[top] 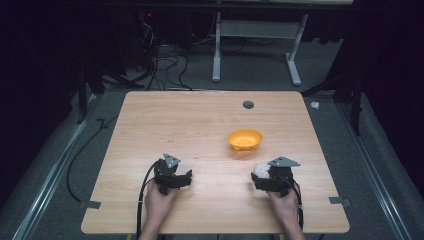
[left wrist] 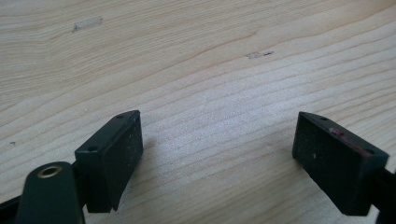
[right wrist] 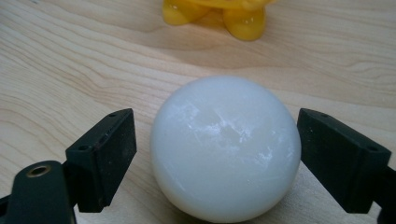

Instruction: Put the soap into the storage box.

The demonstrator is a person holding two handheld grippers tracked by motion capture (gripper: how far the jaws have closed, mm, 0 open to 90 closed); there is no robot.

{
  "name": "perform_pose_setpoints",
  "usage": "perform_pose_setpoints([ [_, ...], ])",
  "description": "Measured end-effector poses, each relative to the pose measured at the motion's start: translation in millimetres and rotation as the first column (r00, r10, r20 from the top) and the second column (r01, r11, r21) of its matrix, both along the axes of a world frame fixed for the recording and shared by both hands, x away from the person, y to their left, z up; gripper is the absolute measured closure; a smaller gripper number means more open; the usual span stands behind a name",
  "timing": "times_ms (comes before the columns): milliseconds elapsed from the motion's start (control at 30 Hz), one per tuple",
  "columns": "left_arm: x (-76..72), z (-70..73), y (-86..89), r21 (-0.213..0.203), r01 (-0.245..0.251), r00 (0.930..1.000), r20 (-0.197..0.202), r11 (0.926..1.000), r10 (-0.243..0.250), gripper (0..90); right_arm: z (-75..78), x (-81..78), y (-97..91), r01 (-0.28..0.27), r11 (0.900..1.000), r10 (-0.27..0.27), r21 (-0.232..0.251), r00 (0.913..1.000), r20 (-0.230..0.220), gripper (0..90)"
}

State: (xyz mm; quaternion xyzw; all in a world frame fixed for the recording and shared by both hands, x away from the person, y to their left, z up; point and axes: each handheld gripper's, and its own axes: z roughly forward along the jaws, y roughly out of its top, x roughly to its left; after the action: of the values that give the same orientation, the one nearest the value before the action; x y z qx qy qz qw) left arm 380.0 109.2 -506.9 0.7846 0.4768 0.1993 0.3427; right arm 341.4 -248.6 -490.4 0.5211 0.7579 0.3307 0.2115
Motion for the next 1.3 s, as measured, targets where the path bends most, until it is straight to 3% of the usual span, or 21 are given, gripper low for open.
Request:
perform_pose_setpoints([
  [200,0.0,0.0,0.0,0.0,0.0,1.0,0.0,1.0,0.0,16.6,-7.6,6.3,1.8,0.015,0.9996,-0.016,-0.023,0.9991,-0.04,15.2],
  [400,0.0,0.0,0.0,0.0,0.0,1.0,0.0,1.0,0.0,16.6,-9.2,6.0,5.7,0.005,0.9985,-0.007,-0.055,0.9994,-0.033,21.6],
  [1033,0.0,0.0,0.0,0.0,0.0,1.0,0.0,1.0,0.0,16.6,-7.2,4.7,3.6,0.01,0.9996,-0.011,-0.028,0.9991,-0.041,24.5],
  [1300,0.0,0.0,0.0,0.0,0.0,1.0,0.0,1.0,0.0,16.6,-0.5,1.1,1.7,0.002,1.0,-0.002,0.001,0.9997,-0.023,24.5],
])
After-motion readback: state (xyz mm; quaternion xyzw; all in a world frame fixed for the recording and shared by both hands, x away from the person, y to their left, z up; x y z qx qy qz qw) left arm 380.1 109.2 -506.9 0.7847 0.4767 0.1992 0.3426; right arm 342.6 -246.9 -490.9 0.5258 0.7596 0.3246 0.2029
